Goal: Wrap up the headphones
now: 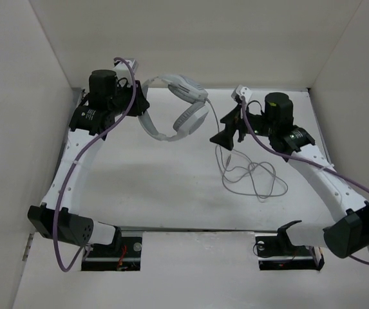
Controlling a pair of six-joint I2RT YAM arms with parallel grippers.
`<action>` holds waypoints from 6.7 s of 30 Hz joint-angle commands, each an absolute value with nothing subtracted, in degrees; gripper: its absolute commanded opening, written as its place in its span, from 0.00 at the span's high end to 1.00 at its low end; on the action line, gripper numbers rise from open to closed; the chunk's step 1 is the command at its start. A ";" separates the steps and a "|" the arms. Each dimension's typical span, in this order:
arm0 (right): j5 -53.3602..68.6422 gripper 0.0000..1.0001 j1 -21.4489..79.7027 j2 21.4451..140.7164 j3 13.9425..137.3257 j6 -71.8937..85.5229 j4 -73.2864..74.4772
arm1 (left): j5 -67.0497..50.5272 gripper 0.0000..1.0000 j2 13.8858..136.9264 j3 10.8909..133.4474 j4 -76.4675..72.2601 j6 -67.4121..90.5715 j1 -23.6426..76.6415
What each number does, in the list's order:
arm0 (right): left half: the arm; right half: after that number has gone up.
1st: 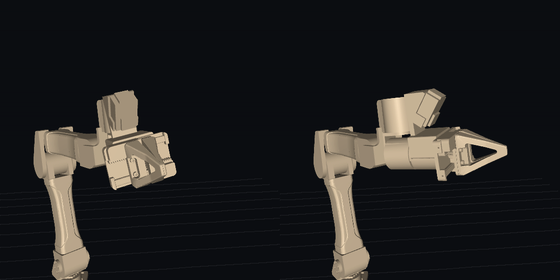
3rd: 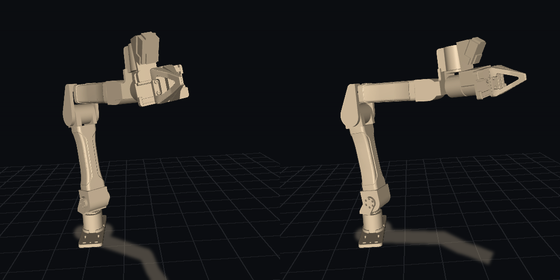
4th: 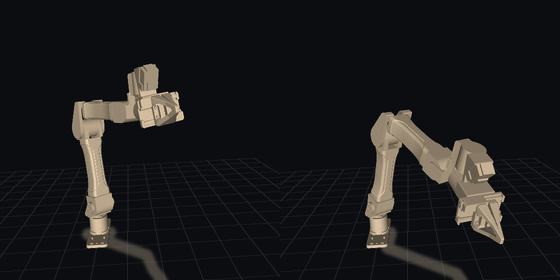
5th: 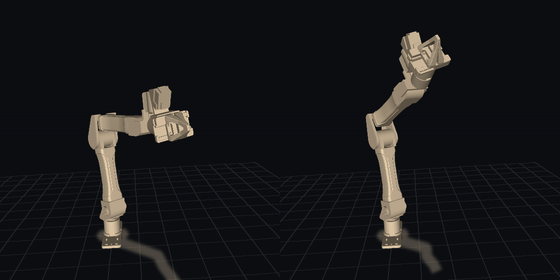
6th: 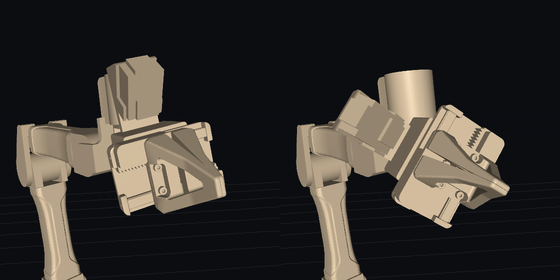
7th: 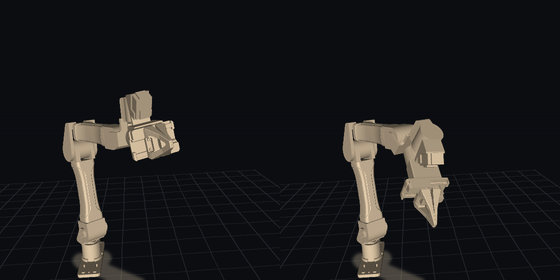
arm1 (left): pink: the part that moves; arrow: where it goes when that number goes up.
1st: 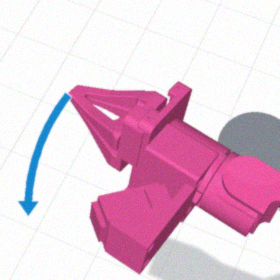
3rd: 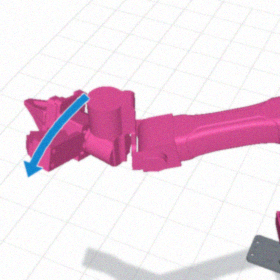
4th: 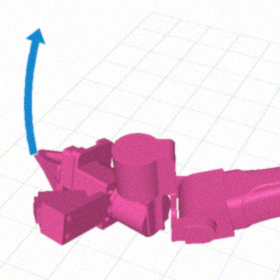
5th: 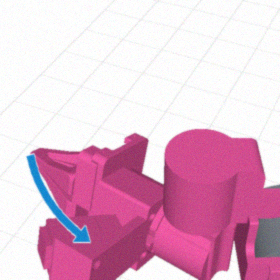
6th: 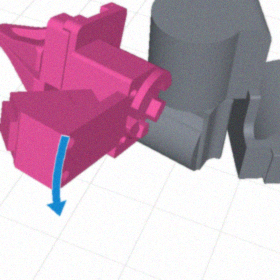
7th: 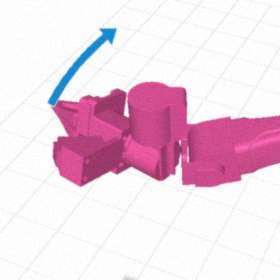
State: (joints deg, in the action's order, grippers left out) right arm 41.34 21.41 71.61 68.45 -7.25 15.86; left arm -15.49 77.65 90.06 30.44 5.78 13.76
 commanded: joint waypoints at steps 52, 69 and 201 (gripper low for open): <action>44.30 0.42 28.52 87.98 63.55 37.62 -37.88 | -30.58 1.00 84.29 108.10 24.88 34.01 2.77; 47.02 0.49 35.72 92.72 62.49 41.66 -48.69 | -34.72 1.00 84.02 107.14 21.62 39.64 1.19; -9.76 1.00 49.26 90.09 90.88 -58.80 1.50 | -8.43 1.00 77.79 94.66 34.10 -9.05 33.62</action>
